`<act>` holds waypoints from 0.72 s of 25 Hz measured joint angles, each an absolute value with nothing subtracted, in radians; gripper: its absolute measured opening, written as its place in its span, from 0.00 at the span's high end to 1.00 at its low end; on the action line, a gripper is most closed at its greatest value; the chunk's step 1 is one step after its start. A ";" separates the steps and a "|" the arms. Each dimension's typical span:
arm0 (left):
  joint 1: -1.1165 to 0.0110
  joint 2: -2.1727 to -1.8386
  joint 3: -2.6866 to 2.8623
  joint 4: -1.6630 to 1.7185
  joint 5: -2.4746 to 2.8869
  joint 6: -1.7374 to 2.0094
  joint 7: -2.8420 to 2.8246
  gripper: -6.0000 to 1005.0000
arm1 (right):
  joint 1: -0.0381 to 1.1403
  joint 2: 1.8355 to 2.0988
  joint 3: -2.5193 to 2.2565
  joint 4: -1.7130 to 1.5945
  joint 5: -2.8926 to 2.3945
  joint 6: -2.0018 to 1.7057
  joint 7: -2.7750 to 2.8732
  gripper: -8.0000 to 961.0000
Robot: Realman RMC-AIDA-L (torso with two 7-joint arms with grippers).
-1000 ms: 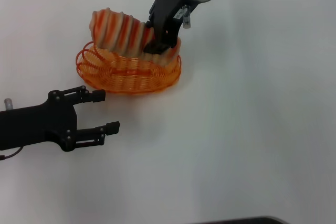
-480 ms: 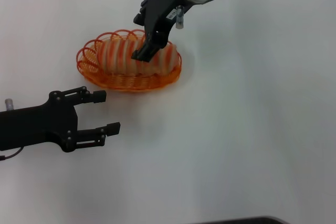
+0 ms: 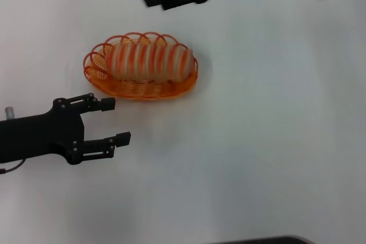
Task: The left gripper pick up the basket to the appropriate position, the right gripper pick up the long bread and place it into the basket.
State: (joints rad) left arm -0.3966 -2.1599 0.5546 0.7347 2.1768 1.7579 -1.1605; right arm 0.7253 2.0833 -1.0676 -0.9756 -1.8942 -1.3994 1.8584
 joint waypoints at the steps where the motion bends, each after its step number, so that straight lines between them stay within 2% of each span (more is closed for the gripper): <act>1: -0.397 -2.160 0.554 0.735 2.177 1.758 -1.163 0.21 | 0.694 2.083 -1.038 -0.975 -1.866 -1.426 1.831 0.13; 10: -0.394 -2.156 0.552 0.738 2.187 1.749 -1.180 0.21 | 0.393 2.090 -0.969 -0.965 -1.719 -1.596 1.647 0.13; 18: -0.391 -2.155 0.538 0.736 2.189 1.741 -1.186 0.21 | 0.251 2.086 -0.960 -0.855 -1.727 -1.642 1.474 0.13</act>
